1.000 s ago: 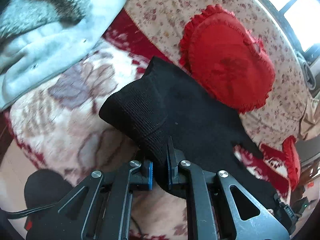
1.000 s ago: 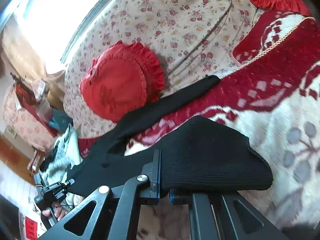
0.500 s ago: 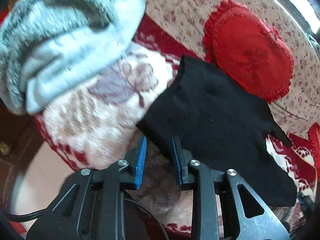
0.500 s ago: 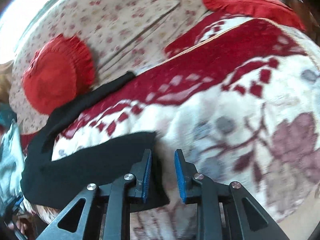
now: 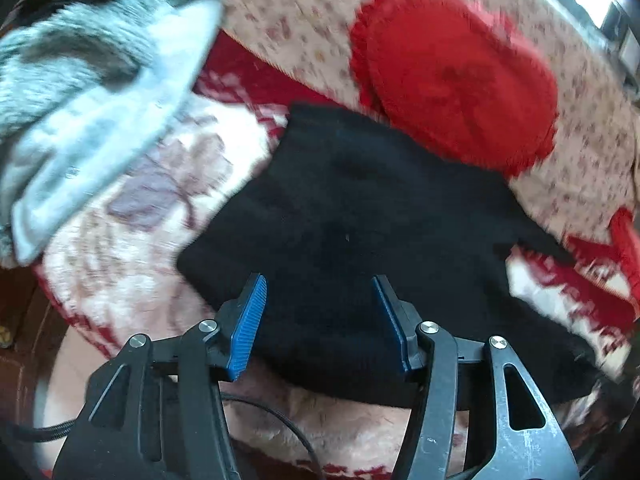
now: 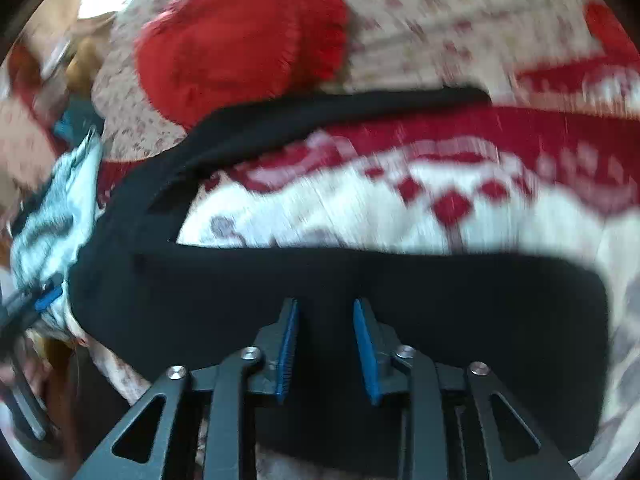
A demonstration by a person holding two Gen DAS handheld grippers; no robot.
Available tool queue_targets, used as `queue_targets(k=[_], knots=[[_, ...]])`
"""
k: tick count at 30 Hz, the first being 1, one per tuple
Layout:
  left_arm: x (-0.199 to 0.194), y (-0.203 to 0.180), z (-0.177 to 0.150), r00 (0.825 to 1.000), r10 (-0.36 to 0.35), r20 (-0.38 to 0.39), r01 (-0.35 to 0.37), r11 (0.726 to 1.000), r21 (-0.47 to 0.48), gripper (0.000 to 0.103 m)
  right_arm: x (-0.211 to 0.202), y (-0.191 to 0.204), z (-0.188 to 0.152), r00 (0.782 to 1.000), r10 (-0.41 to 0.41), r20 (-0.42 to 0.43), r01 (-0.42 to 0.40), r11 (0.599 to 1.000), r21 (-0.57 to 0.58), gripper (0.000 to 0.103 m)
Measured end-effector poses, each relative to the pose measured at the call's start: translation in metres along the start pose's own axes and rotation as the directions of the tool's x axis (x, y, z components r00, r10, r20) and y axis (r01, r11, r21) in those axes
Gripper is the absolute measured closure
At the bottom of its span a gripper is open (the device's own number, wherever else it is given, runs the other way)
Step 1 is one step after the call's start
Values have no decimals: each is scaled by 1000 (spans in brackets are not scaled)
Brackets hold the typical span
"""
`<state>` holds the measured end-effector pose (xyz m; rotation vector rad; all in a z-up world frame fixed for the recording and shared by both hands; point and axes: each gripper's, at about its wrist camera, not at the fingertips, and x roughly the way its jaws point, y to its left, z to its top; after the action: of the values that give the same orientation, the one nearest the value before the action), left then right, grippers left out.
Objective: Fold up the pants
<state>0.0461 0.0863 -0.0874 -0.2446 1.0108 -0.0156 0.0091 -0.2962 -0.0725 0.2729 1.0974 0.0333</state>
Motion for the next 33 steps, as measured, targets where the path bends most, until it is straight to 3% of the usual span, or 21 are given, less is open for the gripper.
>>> queue_targets(k=[2,5,8,11,13,15,19,20,22,24,27,29,31,33], knots=[[24,-5,3,998,17,-65,-15,999,29,49,-6,7,18,999,40,26,-39,999,-33,70],[29,-13,15,998,22,-50,-19,998,59,49,-5,32,57,993,91,72,-81,988,-130,66],[34,-22,42,999,3,-40,0,997,77,49,14,64,100,981,171,90,-144,958,-249,56],[48,-23,71,999,27,-31,-25,997,80,49,50,97,138,982,189,27,-165,908,-385,55],[63,-22,89,998,10,-61,-5,997,79,49,78,116,160,983,181,-33,-175,867,-467,55],[81,-17,104,995,3,-98,2,998,57,49,101,125,174,983,168,-78,-184,831,-526,55],[104,-22,129,994,32,-101,-26,998,64,46,145,131,191,976,130,-176,-212,758,-616,55],[112,-24,135,993,42,-114,-34,996,78,39,152,130,197,975,124,-186,-215,751,-625,55],[123,-27,143,991,64,-119,-54,994,91,38,165,126,204,965,133,-226,-249,734,-632,53],[129,-29,149,991,83,-105,-72,992,102,34,179,121,207,952,136,-275,-286,720,-633,44],[134,-29,152,992,91,-89,-82,991,108,33,197,122,207,928,140,-345,-339,701,-627,42],[135,-30,152,992,97,-76,-88,990,110,33,205,125,204,923,134,-360,-343,710,-615,42],[133,-31,151,993,99,-67,-91,989,113,33,195,127,202,937,160,-310,-328,708,-625,56],[125,-28,149,994,90,-56,-84,992,91,33,173,131,191,964,138,-226,-258,691,-675,76]])
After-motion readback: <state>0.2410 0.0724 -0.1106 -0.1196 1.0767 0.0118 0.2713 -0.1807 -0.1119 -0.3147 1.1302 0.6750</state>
